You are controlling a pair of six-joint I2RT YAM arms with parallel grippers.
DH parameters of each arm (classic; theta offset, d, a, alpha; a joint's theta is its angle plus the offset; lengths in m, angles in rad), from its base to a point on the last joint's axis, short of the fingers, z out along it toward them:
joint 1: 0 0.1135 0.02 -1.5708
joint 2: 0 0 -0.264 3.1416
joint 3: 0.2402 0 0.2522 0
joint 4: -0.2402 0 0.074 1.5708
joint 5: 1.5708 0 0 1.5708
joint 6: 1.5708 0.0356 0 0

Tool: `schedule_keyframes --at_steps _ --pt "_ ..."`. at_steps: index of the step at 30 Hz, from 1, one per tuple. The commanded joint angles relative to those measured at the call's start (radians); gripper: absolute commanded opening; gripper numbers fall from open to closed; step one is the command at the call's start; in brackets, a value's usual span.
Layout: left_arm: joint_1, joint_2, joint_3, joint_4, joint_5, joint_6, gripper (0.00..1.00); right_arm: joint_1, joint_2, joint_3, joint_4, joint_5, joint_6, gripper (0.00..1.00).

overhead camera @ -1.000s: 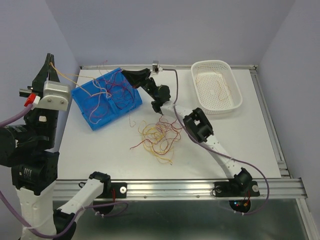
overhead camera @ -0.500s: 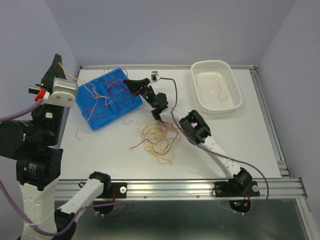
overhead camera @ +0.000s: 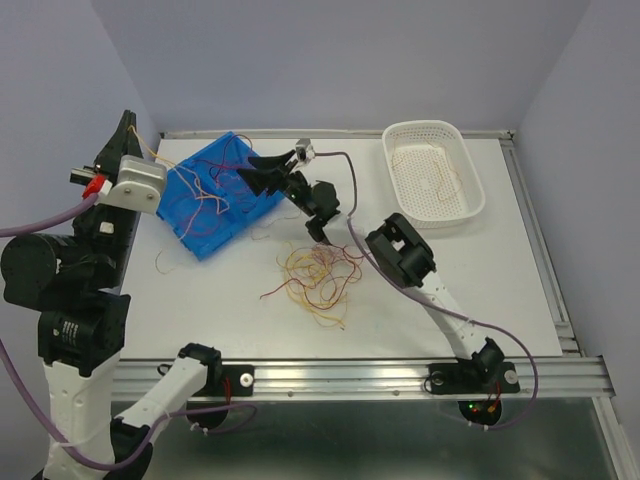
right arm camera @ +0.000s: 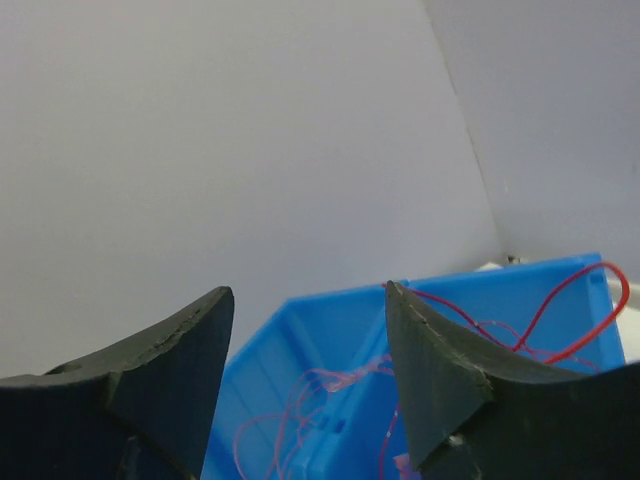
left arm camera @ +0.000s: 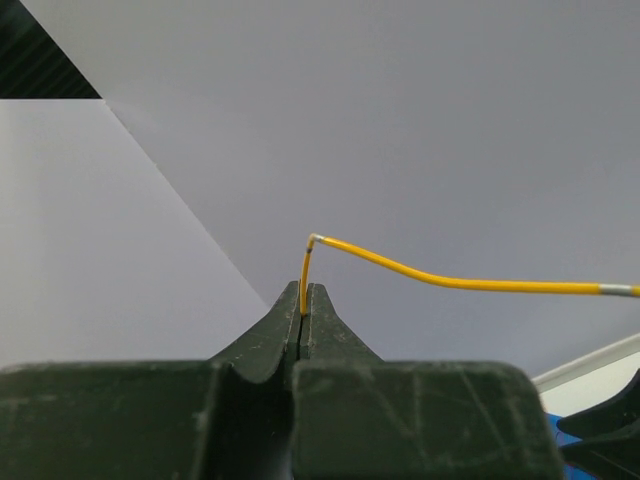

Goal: Untangle the cables
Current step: Place the cable in the bin.

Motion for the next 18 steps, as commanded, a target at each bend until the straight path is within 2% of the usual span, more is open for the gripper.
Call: schedule_keyframes --at_steps 1,4,5,7,10,11,13,18 --pt "0.003 0.028 0.012 0.036 0.026 -0.016 0.0 0.007 -0.241 -0.152 0.088 -0.012 -0.121 0.71" --pt "0.001 0.039 0.014 0.038 0.037 -0.022 0.0 0.004 -0.4 -0.298 0.085 -0.039 -0.179 0.73" --pt "0.003 0.045 0.014 0.036 0.041 -0.025 0.0 0.001 -0.439 -0.345 0.079 -0.09 -0.208 0.8" --pt "0.001 0.055 0.017 0.031 0.063 -0.034 0.0 -0.008 -0.515 -0.421 0.077 -0.182 -0.224 0.84" --pt "0.001 0.075 0.023 0.025 0.098 -0.062 0.0 -0.023 -0.647 -0.563 0.076 -0.354 -0.193 0.84" --pt "0.0 0.086 0.021 0.024 0.118 -0.077 0.0 -0.025 -0.705 -0.614 0.073 -0.479 -0.199 0.84" --pt "0.0 0.098 0.014 0.021 0.142 -0.094 0.0 -0.023 -0.759 -0.678 0.077 -0.559 -0.195 0.84" --pt "-0.002 0.14 0.0 -0.001 0.259 -0.163 0.0 -0.023 -0.881 -0.797 0.076 -0.558 -0.176 0.84"
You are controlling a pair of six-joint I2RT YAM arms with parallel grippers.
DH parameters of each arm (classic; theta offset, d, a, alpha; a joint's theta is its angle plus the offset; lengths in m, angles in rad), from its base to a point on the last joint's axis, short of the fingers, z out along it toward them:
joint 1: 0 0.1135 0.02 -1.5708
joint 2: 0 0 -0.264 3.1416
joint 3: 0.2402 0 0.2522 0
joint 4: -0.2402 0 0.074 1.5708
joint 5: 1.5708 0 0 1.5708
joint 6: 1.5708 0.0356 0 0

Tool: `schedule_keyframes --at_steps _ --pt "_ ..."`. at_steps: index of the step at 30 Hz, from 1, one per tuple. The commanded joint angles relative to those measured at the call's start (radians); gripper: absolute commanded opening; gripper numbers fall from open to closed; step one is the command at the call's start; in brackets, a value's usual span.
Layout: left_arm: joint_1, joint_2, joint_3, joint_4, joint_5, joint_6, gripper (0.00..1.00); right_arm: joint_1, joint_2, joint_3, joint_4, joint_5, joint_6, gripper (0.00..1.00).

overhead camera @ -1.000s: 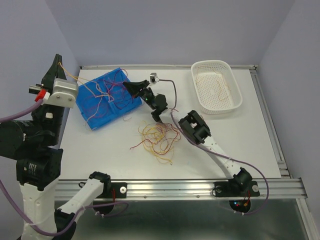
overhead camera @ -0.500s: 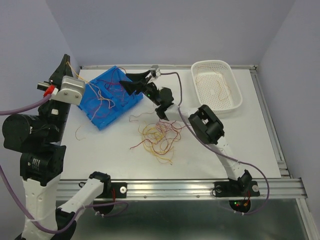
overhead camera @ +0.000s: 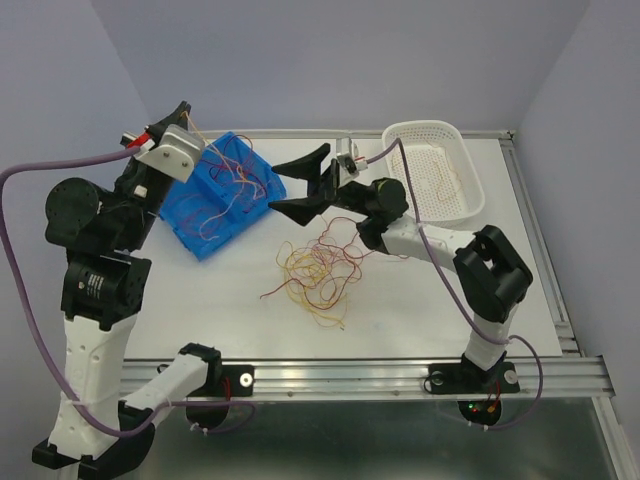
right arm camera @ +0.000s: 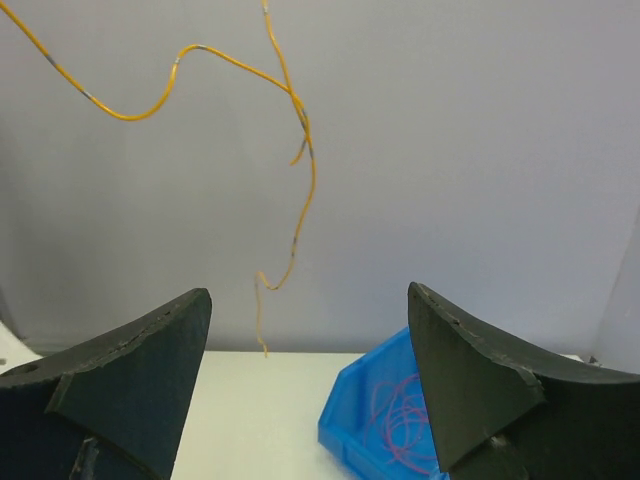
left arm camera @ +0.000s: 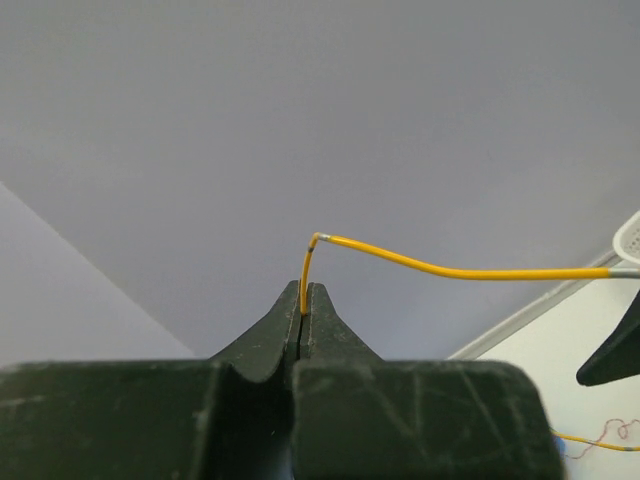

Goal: Untangle the cables
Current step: Place the cable in the bin.

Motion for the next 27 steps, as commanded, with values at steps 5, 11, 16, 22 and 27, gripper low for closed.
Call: schedule_keyframes --at_steps 5,11,16,22,27 --pt "-0.001 0.067 -0.002 -0.006 0.166 -0.103 0.0 0.0 -0.094 -0.073 0.031 -0.075 -0.011 0.86" --pt "-0.007 0.075 -0.02 -0.008 0.228 -0.138 0.0 0.0 -0.097 -0.056 0.011 -0.038 -0.014 0.84" --pt "-0.018 0.087 -0.028 -0.012 0.243 -0.149 0.0 0.0 -0.067 -0.019 0.011 -0.057 0.059 0.77" --pt "-0.027 0.099 -0.022 -0.022 0.271 -0.167 0.0 0.0 -0.068 -0.028 0.011 -0.011 0.046 0.61" --pt "-0.032 0.109 -0.032 -0.028 0.272 -0.165 0.0 0.0 -0.106 -0.056 0.013 0.026 0.041 0.01"
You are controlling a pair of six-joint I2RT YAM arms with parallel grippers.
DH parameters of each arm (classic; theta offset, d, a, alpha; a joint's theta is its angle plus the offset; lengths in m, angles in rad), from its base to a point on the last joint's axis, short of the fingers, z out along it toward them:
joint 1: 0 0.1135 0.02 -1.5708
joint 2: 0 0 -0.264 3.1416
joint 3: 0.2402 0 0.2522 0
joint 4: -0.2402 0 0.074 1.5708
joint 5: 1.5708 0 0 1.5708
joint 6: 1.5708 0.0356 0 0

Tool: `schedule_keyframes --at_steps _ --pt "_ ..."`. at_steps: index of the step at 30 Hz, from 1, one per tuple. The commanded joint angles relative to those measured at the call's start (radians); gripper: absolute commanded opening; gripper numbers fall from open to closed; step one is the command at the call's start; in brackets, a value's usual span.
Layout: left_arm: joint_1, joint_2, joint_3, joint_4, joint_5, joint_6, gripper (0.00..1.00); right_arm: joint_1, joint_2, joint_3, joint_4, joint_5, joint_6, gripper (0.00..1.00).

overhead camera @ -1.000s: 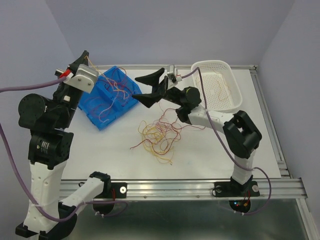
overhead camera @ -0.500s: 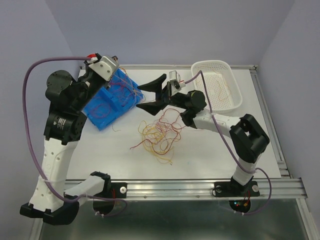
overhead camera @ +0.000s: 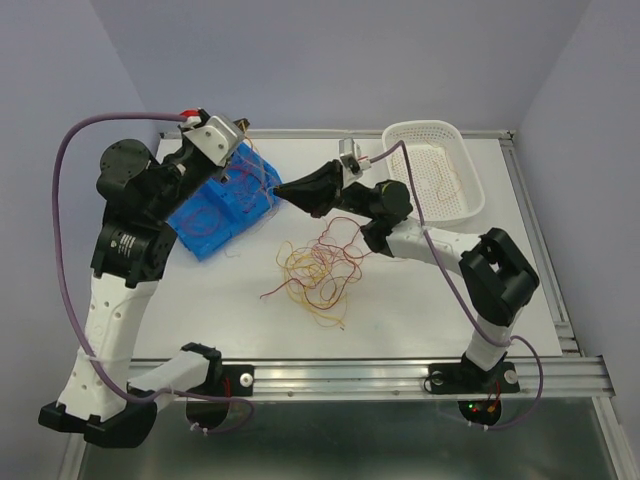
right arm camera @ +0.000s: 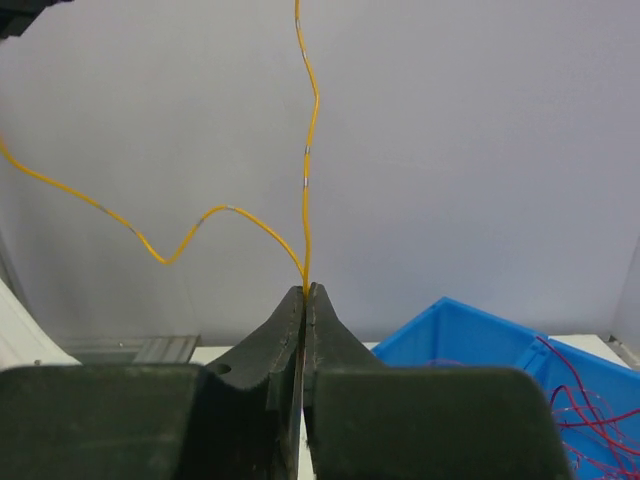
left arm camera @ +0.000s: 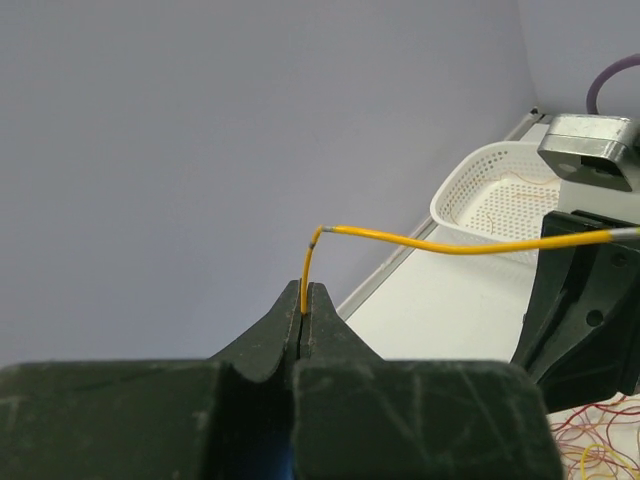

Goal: Untangle the cables
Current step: Place the cable in the bin.

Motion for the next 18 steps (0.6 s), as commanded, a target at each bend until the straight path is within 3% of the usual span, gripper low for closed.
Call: schedule_keyframes --at_steps 1,4,5,10,12,13,14,18 --pt "-0.007 0.003 -0.003 0.026 0.021 -0.017 0.0 0.0 -0.066 -0.003 0.026 0.055 -0.001 0.01" --pt "-0.008 0.001 -0.043 0.049 0.024 -0.022 0.01 -0.016 -0.126 -0.058 0.016 0.139 0.002 0.01" --pt "-0.008 0.0 -0.08 0.083 0.021 -0.026 0.17 -0.029 -0.143 -0.096 -0.004 0.208 0.021 0.0" --pt "-0.008 0.026 -0.207 0.178 0.004 -0.034 0.52 -0.197 -0.227 -0.116 -0.194 0.385 0.117 0.01" --pt "-0.007 0.073 -0.246 0.189 -0.002 -0.042 0.65 -0.325 -0.238 -0.09 -0.318 0.44 0.193 0.0" --pt "-0.007 0.101 -0.256 0.207 -0.008 -0.049 0.77 -0.363 -0.246 -0.092 -0.351 0.458 0.208 0.01" --pt "-0.007 0.11 -0.296 0.229 -0.02 -0.066 0.99 -0.427 -0.252 -0.098 -0.395 0.504 0.226 0.0" --pt "-0.007 0.11 -0.445 0.4 -0.045 -0.115 0.99 -0.533 -0.301 -0.127 -0.498 0.642 0.191 0.01"
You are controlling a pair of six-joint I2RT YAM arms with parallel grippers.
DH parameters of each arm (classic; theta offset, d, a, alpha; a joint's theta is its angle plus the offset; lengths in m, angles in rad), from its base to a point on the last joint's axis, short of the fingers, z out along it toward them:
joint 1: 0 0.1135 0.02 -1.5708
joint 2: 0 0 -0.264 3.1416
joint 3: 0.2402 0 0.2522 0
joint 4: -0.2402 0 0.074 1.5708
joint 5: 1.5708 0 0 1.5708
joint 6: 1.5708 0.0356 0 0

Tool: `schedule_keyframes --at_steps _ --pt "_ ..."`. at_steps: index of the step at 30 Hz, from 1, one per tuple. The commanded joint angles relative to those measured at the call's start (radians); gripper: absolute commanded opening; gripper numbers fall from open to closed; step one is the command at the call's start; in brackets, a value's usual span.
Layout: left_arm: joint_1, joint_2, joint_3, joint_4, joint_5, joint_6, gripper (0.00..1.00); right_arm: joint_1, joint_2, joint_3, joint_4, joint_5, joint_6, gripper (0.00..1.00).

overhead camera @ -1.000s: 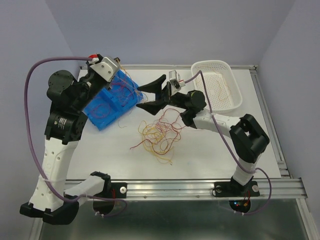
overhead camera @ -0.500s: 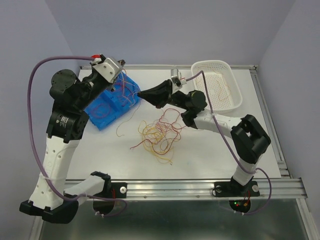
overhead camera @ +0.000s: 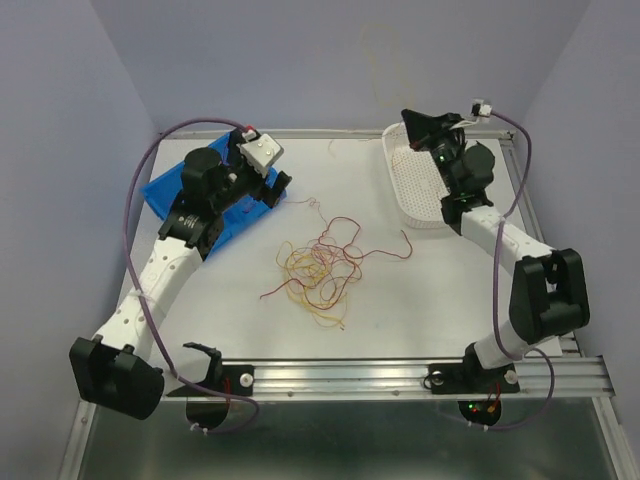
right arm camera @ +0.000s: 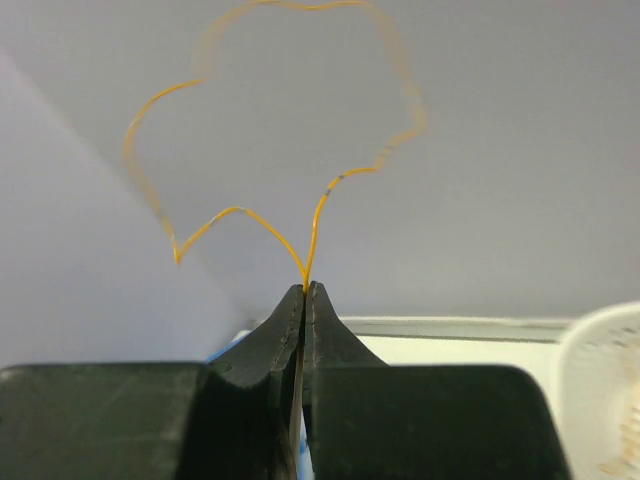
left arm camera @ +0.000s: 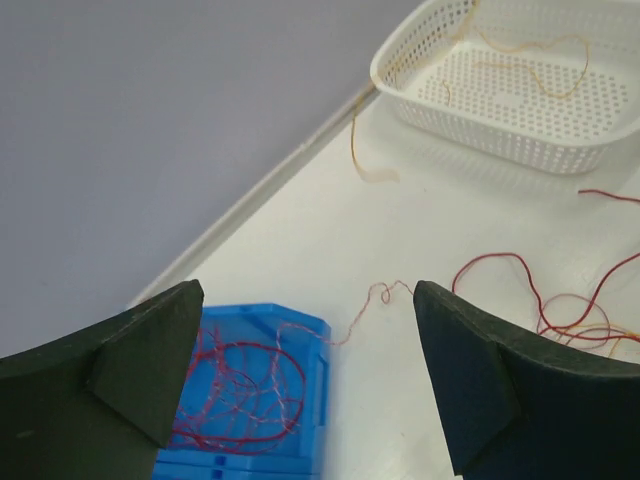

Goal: Untangle the cables
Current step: Place the cable in the bin.

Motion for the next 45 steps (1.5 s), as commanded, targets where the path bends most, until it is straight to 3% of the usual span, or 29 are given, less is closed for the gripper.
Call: schedule_keyframes --at_steps 1,2,8,13,18,19,21,22,23,24,31,35,42,45 --pt "-0.005 -0.033 -0.102 0.199 -0.024 -0.051 0.99 -0.078 -0.076 -0.002 -0.148 0.199 -0.009 0.01" --pt "-0.005 -0.033 -0.13 0.211 -0.029 -0.051 0.99 -0.083 -0.079 0.009 -0.221 0.286 -0.056 0.01" --pt "-0.005 -0.063 -0.282 0.336 -0.031 -0.053 0.99 -0.109 -0.001 0.062 -0.358 0.464 -0.192 0.01" --pt "-0.005 -0.062 -0.313 0.368 -0.072 -0.054 0.99 -0.109 0.134 0.17 -0.566 0.589 -0.305 0.01" --pt "-0.005 -0.077 -0.346 0.42 -0.095 -0.053 0.99 -0.107 0.251 0.253 -0.664 0.649 -0.347 0.04" --pt "-0.005 -0.082 -0.348 0.423 -0.097 -0.05 0.99 -0.107 0.254 0.253 -0.674 0.661 -0.351 0.07" --pt "-0.005 -0.086 -0.351 0.423 -0.104 -0.05 0.99 -0.109 0.254 0.27 -0.708 0.691 -0.368 0.27" --pt "-0.005 -0.088 -0.353 0.425 -0.11 -0.045 0.99 -0.109 0.246 0.277 -0.719 0.693 -0.374 0.44" --pt "-0.005 -0.088 -0.353 0.426 -0.112 -0.044 0.99 -0.107 0.239 0.279 -0.736 0.693 -0.376 0.71" --pt "-0.005 -0.09 -0.354 0.426 -0.115 -0.04 0.99 -0.107 0.229 0.276 -0.74 0.693 -0.373 0.73" --pt "-0.005 -0.054 -0.353 0.429 -0.136 -0.028 0.99 -0.103 0.079 0.213 -0.759 0.666 -0.357 0.75" --pt "-0.004 -0.008 -0.331 0.42 -0.159 -0.024 0.99 -0.072 0.009 0.178 -0.786 0.511 -0.342 0.75" --pt "-0.005 0.148 -0.184 0.166 -0.118 0.056 0.98 -0.028 -0.062 0.095 -0.802 0.31 -0.344 0.75" --pt "-0.004 0.213 -0.144 0.133 -0.129 0.076 0.96 -0.021 -0.088 0.057 -0.8 0.279 -0.341 0.75"
